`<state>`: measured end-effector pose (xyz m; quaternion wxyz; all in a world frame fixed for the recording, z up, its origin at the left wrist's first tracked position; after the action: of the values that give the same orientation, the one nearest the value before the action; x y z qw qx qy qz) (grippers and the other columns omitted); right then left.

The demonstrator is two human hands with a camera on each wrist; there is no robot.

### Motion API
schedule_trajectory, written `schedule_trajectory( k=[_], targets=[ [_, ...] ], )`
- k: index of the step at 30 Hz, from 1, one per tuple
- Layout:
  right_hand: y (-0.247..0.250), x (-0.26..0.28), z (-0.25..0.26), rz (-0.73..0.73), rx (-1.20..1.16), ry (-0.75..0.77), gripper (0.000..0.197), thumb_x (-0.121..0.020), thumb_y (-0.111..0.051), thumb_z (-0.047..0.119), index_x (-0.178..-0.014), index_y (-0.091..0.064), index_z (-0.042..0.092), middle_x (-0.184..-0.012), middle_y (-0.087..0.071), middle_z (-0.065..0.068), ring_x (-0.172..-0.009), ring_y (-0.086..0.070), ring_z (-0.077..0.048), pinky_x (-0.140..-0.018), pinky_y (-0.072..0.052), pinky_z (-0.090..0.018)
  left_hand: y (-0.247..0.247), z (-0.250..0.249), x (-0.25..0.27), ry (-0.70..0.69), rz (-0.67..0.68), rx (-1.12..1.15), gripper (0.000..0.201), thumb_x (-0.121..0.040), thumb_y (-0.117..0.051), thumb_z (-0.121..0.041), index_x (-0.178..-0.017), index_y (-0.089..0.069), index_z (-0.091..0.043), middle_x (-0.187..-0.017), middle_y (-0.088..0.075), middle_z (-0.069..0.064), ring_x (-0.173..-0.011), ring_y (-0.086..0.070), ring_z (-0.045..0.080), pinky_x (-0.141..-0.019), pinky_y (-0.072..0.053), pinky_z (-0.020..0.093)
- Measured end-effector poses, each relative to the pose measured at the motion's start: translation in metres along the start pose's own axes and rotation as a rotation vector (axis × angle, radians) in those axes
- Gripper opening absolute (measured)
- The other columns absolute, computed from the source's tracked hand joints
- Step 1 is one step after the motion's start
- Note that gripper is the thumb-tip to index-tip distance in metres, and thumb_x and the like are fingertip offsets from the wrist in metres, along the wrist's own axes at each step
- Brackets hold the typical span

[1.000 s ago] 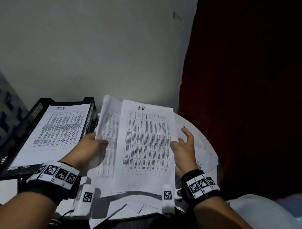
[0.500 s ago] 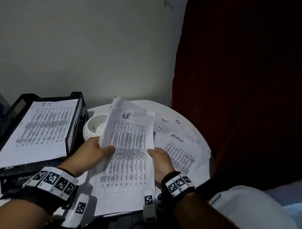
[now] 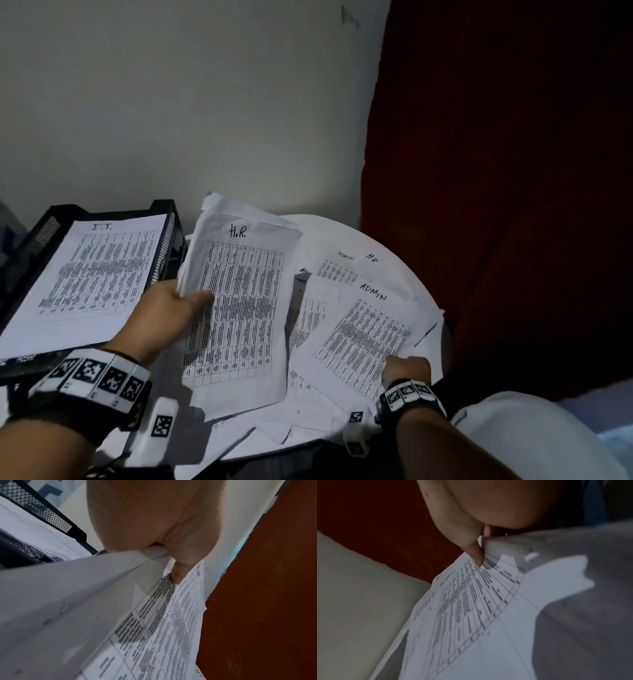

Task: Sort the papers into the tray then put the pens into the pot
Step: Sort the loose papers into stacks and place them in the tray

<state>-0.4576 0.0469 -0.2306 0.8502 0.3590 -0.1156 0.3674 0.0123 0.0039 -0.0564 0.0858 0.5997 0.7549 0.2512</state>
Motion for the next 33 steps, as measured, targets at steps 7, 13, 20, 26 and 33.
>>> schedule_trajectory(
  k=[7,13,20,26,33],
  targets=[
    [0.018,0.009,0.021,-0.051,-0.121,0.079,0.028,-0.103,-0.056,0.016,-0.111,-0.075,-0.004,-0.105,-0.072,-0.021,-0.092,-0.064,-0.037,-0.077,-0.043,-0.031,0.006,0.0,0.002,0.047,0.013,0.035,0.024,-0.094,-0.071,-0.024,-0.091,-0.064,-0.001,-0.066,-0.059,0.012,-0.053,-0.053,0.023,-0.049,-0.045,0.031],
    [0.005,0.046,0.088,0.094,-0.363,0.355,0.036,-0.101,-0.056,0.007,-0.073,-0.071,0.023,-0.06,-0.055,0.005,-0.065,-0.051,-0.022,-0.067,-0.044,-0.03,0.008,-0.001,0.007,0.092,0.008,0.057,0.023,-0.096,-0.068,-0.026,-0.095,-0.064,-0.004,-0.076,-0.065,0.019,-0.06,-0.06,0.028,-0.05,-0.053,0.036],
    [-0.019,0.098,0.148,0.541,-0.714,0.384,0.027,-0.104,-0.057,0.004,-0.128,-0.07,0.003,-0.12,-0.076,-0.019,-0.109,-0.074,-0.036,-0.098,-0.056,-0.052,0.018,0.006,0.009,0.141,-0.031,0.175,0.029,-0.093,-0.071,-0.033,-0.096,-0.063,-0.005,-0.075,-0.064,0.018,-0.063,-0.064,0.033,-0.066,-0.059,0.052],
    [-0.033,0.118,0.143,0.675,-0.719,0.324,0.028,-0.103,-0.055,0.0,-0.127,-0.069,0.003,-0.118,-0.076,-0.019,-0.104,-0.075,-0.035,-0.084,-0.064,-0.048,0.01,-0.001,0.01,0.1,-0.022,0.169,0.03,-0.095,-0.068,-0.034,-0.095,-0.064,-0.005,-0.072,-0.056,0.01,-0.063,-0.056,0.026,-0.066,-0.056,0.046],
    [-0.05,0.121,0.139,0.781,-0.714,0.229,0.032,-0.103,-0.052,-0.001,-0.132,-0.065,0.002,-0.124,-0.073,-0.024,-0.113,-0.069,-0.042,-0.079,-0.065,-0.044,0.023,-0.014,0.007,-0.01,-0.14,-0.038,0.025,-0.099,-0.059,-0.033,-0.084,-0.065,-0.013,-0.07,-0.067,0.009,-0.056,-0.06,0.025,-0.051,-0.053,0.035]
  ],
)
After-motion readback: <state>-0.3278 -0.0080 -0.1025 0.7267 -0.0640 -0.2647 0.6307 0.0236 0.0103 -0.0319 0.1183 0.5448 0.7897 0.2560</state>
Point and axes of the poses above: each hand's wrist, its own x-axis away from the middle knuckle, its own y-axis out of the back of the hand, z = x × y, the point moved 9 cm from there along -x, towards the middle knuckle
